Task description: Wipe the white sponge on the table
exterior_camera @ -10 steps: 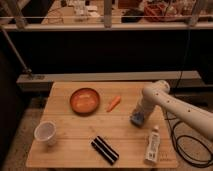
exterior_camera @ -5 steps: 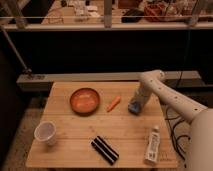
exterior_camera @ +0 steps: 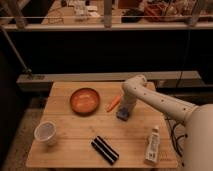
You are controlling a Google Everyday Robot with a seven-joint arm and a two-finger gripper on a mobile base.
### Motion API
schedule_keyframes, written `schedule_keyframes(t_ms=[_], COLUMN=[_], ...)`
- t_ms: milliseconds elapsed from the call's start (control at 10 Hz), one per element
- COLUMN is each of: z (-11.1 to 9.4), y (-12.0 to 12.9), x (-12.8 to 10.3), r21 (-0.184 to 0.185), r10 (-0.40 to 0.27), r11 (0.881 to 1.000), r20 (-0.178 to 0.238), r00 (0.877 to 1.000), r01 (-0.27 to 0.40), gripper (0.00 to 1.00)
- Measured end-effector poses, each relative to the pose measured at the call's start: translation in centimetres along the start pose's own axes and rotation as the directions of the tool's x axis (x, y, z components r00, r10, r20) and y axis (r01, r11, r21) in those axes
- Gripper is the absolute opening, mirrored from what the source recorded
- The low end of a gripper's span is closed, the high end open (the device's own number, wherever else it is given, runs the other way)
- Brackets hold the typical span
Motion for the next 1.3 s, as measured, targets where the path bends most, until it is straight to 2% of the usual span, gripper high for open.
schedule_keyframes(t_ms=[300,400,700,1000,1300], z=[-0.6,-1.1,-1.3,-1.7,-3.2], y=[0.1,1.2,4.7,8.9,12.9], x=[-4.9,-6.6,-9.3,-9.4,-7.3], r21=[0.008,0.015,0.015,0.006,0.013], r10=[-0.069,-0.074,-0.062,0.012,0.117], r11=[0.998,0.997,0.998,1.000,0.993], r20=[-0.001,-0.002,0.007,0.006,-0.025], r00=[0.998,0.997,0.998,1.000,0.993], r01=[0.069,0.074,0.062,-0.012,-0.117], gripper=[0.56,0.56,0.56,0.56,0.56])
